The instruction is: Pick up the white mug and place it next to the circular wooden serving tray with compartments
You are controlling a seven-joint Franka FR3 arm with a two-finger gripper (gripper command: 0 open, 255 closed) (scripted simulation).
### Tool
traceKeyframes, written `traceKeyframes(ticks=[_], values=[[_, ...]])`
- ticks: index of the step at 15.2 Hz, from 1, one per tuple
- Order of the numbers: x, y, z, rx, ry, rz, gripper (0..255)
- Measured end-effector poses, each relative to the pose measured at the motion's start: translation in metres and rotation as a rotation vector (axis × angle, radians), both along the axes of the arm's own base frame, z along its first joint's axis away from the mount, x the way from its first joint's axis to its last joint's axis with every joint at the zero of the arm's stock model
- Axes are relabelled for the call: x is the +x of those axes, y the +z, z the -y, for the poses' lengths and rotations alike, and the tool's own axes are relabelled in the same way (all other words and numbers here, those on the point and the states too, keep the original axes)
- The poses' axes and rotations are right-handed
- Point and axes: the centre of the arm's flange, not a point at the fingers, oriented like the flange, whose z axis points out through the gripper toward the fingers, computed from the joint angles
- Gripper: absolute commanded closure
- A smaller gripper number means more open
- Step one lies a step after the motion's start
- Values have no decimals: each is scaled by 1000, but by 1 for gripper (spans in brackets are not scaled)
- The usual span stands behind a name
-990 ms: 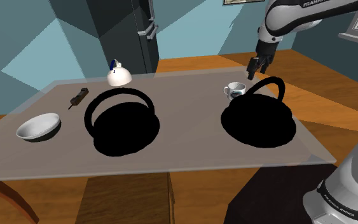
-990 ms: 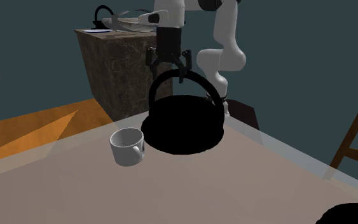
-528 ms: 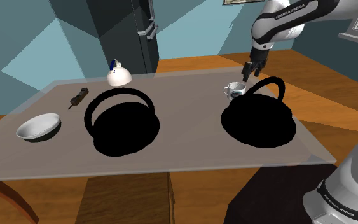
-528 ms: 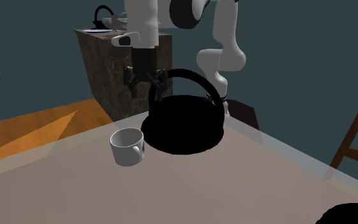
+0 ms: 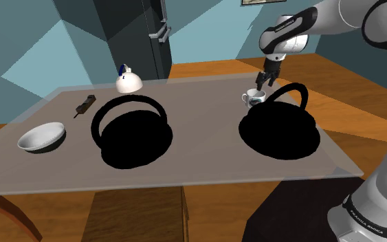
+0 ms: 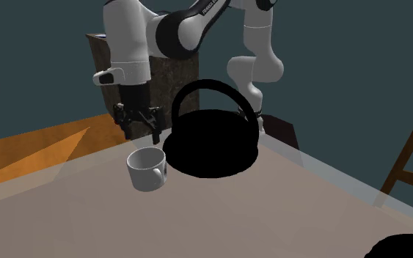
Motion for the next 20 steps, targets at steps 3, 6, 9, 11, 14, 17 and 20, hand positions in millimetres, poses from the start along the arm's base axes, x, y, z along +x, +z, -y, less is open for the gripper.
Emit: traceKeyframes(ticks=[3,6,9,11,14,17,20], values=[[18,-19,24,13,-7,0,0],[23,-35,26,16,-8,0,0],[26,-49,27,17,-8,1,0],[28,-60,27,17,-8,0,0],[28,-63,26,17,-8,1,0],[28,-64,26,17,-8,1,0],[28,-64,26,17,-8,1,255]])
